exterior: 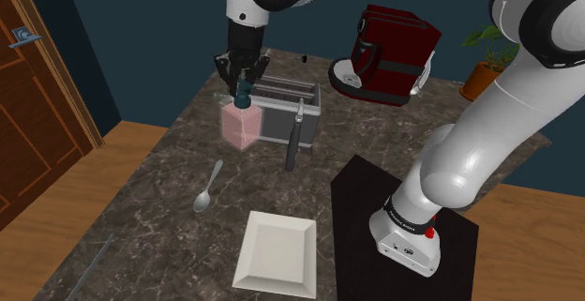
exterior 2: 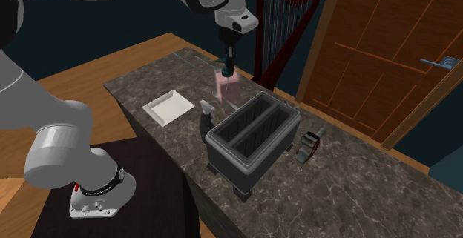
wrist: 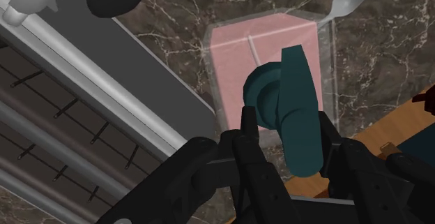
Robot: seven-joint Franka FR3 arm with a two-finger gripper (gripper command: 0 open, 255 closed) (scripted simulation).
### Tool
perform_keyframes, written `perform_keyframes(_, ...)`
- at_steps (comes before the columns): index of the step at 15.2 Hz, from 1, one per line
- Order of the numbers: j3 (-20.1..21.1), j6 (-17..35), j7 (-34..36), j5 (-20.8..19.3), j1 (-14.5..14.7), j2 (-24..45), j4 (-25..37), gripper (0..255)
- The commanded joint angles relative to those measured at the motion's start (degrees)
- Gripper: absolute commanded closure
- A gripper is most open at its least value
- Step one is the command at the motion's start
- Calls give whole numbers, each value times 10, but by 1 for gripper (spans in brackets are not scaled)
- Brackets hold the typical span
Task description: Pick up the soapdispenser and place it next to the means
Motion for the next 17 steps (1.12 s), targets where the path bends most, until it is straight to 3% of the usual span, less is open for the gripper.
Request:
perform_keyframes(1,-1,-17,1,-1,0,0,17,255)
perform_keyframes(17,-2,-141,11,-6,-2,9,150,255)
